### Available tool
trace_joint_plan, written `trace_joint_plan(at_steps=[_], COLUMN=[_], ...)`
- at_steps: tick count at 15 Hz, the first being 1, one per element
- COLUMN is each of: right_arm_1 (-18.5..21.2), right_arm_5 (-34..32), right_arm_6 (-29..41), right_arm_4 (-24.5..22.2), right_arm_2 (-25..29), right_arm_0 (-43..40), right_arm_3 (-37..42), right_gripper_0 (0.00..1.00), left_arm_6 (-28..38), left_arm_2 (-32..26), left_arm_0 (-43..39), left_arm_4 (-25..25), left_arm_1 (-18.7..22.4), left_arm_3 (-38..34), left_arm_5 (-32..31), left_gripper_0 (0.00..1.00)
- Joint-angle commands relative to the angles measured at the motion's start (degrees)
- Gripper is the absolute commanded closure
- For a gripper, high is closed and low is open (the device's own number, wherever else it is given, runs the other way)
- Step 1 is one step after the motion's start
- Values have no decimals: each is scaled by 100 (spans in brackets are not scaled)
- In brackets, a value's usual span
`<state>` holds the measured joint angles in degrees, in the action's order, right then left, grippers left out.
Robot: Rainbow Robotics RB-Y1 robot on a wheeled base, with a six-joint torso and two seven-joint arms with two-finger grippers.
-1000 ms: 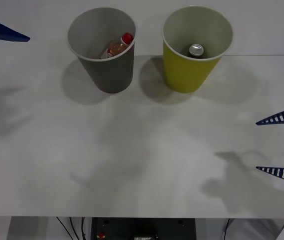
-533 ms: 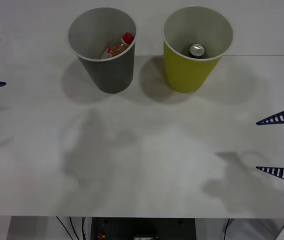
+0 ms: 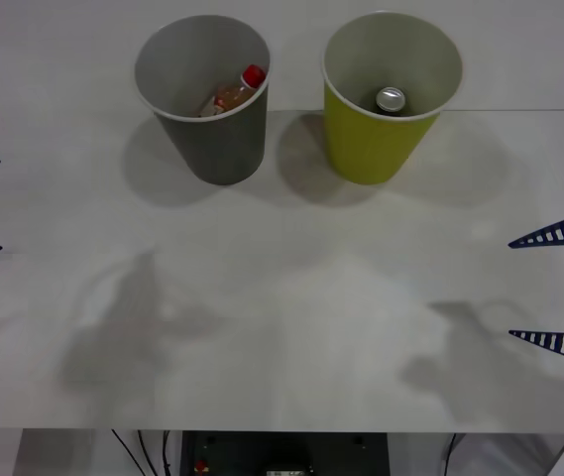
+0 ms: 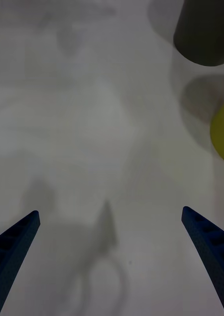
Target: Put the can into the green bin and the plastic bottle into the gray bin
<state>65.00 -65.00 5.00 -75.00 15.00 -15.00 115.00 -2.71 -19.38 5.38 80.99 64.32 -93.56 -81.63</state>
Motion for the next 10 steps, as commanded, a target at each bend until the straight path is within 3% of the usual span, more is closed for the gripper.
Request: trace_joint_plan(at_steps=[1,5,10], right_arm_1=[0,0,0], right_arm_5=[0,0,0], right_arm_6=[0,0,0], right_arm_4=[0,0,0], right_arm_2=[0,0,0], right_arm_0=[0,0,0], right_arm_3=[0,0,0], right_gripper_0=[0,0,0], left_arm_6=[-591,-986,-1056], left_arm_2=[-66,-347,-443], left_arm_0=[-477,-969,-1496], left_arm_4=[-110,-171,-119], left_arm_1=[-104,-350,-350], left_arm_3=[-4,-39,-259], left_arm_5=[-2,-186,-204], left_gripper_0=[0,0,0])
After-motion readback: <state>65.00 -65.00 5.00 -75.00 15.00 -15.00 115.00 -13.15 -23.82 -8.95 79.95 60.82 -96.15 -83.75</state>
